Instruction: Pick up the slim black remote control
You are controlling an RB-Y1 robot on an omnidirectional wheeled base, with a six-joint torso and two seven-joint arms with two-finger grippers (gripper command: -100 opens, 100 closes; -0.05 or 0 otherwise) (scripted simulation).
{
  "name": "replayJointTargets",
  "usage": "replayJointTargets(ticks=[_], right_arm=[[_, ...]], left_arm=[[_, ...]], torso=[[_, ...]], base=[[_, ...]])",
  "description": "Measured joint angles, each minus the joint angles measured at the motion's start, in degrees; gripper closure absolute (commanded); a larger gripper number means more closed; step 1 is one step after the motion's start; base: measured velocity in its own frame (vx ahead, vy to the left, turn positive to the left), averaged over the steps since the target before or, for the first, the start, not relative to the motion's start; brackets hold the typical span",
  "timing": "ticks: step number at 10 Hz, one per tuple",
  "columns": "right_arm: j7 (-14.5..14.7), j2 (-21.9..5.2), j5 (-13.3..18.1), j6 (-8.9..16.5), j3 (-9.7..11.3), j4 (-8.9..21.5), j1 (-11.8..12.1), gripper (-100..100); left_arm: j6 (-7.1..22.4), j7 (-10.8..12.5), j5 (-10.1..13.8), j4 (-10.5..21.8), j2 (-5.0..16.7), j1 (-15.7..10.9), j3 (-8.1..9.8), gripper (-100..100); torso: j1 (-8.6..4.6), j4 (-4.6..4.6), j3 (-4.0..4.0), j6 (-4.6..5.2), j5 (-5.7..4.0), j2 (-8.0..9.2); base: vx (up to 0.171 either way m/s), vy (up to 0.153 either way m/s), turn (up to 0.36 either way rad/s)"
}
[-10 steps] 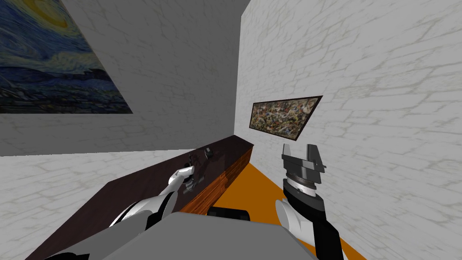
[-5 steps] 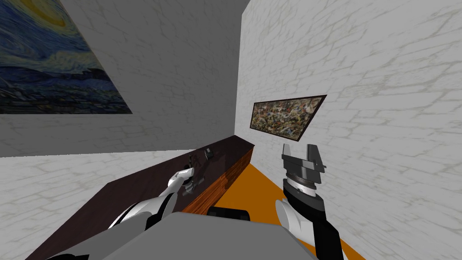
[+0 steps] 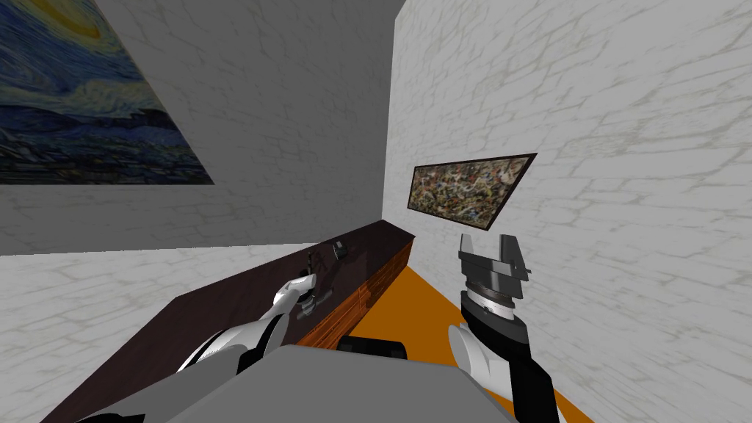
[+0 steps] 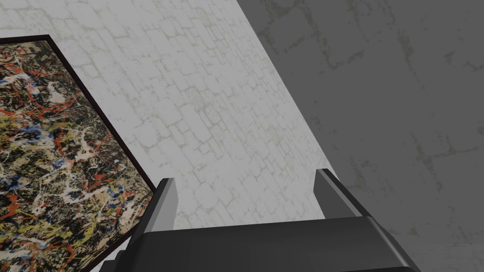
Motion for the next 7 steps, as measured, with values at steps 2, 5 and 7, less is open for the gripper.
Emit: replayJointTargets(ticks=[2, 5, 7], right_arm=[[0.0, 0.0, 0.0, 0.0, 0.0, 0.0, 0.0, 0], [0.0, 0.0, 0.0, 0.0, 0.0, 0.0, 0.0, 0], [0.0, 0.0, 0.0, 0.0, 0.0, 0.0, 0.0, 0]], left_arm=[[0.0, 0.0, 0.0, 0.0, 0.0, 0.0, 0.01, 0], [2.0, 0.2, -0.1, -2.2, 0.2, 0.1, 0.18, 100], [3.4, 0.3, -0.2, -2.7, 0.4, -0.4, 0.34, 0]], torso=[[0.01, 0.00, 0.00, 0.01, 0.00, 0.00], [-0.04, 0.03, 0.05, 0.03, -0.03, 0.08], [-0.04, 0.02, 0.06, 0.02, -0.02, 0.10]], base=[[0.000, 0.000, 0.000], [-0.028, -0.010, -0.028], [-0.010, -0.004, -0.001]])
